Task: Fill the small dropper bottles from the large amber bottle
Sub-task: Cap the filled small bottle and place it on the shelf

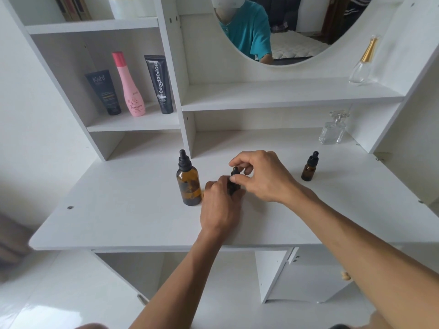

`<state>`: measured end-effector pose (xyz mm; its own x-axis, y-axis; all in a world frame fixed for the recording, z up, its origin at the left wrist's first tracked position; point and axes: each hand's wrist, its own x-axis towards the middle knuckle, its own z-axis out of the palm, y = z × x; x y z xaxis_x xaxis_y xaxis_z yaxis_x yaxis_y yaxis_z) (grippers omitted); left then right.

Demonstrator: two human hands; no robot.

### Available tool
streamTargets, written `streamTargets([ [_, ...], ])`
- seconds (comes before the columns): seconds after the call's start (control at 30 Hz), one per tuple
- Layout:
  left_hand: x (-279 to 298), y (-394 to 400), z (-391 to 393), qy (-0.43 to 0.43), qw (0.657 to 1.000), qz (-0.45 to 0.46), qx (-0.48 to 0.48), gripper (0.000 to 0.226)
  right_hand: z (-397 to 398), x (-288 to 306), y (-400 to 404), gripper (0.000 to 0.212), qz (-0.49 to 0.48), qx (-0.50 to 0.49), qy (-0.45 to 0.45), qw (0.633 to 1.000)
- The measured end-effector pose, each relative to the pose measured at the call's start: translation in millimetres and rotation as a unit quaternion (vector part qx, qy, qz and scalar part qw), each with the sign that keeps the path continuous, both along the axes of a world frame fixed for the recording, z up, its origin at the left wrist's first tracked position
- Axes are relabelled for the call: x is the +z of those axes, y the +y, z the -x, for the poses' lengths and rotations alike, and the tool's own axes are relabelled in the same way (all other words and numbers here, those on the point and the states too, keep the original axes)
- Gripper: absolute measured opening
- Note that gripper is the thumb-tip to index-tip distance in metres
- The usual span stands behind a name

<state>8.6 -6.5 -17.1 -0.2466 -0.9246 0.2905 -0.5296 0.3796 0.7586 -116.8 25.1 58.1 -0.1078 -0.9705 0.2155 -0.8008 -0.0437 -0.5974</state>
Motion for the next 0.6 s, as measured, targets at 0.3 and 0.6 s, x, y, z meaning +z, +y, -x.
streamTargets([
  [0.3,5.1,3.3,-0.4,0.000,1.000,-0.010,0.004,0.016,0.3,-4.2,-1.4,0.026,-0.001,-0.001,-0.004,1.000],
  [0.6,7.7,3.9,-3.6,-0.024,0.999,-0.029,-0.007,0.039,0.6,-4.6,3.5,0.018,0.026,-0.010,-0.038,0.999],
])
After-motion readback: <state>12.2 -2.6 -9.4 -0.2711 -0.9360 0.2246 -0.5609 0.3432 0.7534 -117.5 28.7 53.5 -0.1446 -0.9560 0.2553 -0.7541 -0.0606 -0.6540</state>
